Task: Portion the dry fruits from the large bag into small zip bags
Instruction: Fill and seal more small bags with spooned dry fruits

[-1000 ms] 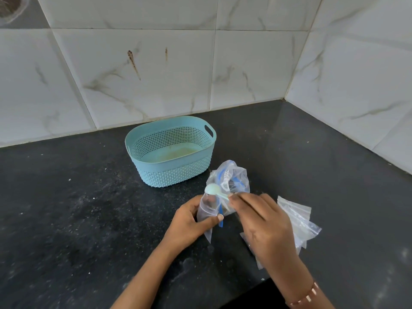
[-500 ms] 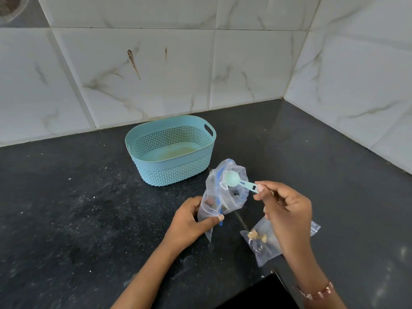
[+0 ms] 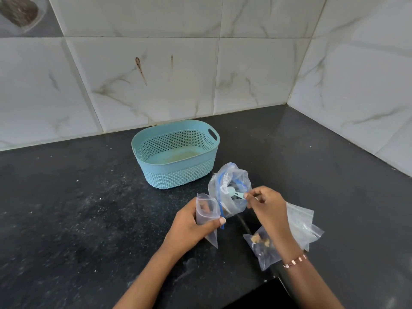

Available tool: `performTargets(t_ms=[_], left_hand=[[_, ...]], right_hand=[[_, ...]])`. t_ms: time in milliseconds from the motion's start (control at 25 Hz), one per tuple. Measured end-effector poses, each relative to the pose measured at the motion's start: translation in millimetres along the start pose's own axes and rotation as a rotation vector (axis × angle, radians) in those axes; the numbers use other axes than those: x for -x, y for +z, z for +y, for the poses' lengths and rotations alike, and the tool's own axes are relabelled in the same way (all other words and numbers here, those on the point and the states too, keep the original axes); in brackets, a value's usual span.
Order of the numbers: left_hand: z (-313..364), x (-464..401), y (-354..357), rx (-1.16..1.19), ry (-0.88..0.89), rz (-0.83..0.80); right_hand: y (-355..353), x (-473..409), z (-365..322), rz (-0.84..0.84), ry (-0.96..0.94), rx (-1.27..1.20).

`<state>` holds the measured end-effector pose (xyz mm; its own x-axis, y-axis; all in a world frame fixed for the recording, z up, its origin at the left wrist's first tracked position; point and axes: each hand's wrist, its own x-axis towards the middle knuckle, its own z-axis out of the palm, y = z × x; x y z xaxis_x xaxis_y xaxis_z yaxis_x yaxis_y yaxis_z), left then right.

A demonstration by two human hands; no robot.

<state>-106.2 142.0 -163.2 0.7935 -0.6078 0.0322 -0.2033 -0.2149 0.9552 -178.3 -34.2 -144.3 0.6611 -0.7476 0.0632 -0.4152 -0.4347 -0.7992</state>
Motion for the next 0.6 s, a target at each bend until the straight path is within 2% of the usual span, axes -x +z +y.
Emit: performTargets(t_ms=[160,240,280,360,400,480,600], left_hand=[[0.4,-0.1,-2.6,0.009,-0.009,0.001],[0.5,0.3,-1.7,0.028,-0.014,0.006],[0.7,0.2,-0.9,0.038,-0.013,0.009],[3.4,-0.1,0.9,0.06,-0.001,0.009],[5.4,-0.4,2.2,0.071,0.013,0.002],[10.1,-0.6,3.9,0.099,0.031,-0.031],[13.1,-0.3,1.2,0.258,0.006,-0.127]], right_hand=[[-3.5,7.7,-3.0,0.056,-0.151,0.316],[-14.3,18.3,-11.2,0.091,-0.251,0.236],[-20.6,26.2,-18.7,0.049,-0.277,0.113],[-27.4,44.6,-34.8,-0.146,-0.334,-0.089],[-26.6,52.4,-39.5,-0.214,-0.389,-0.07],[-18.5,57.5,-40.9,-0.215,-0.477,0.063],[-13.9,47.9,-40.1,-0.131,-0.409,0.043]])
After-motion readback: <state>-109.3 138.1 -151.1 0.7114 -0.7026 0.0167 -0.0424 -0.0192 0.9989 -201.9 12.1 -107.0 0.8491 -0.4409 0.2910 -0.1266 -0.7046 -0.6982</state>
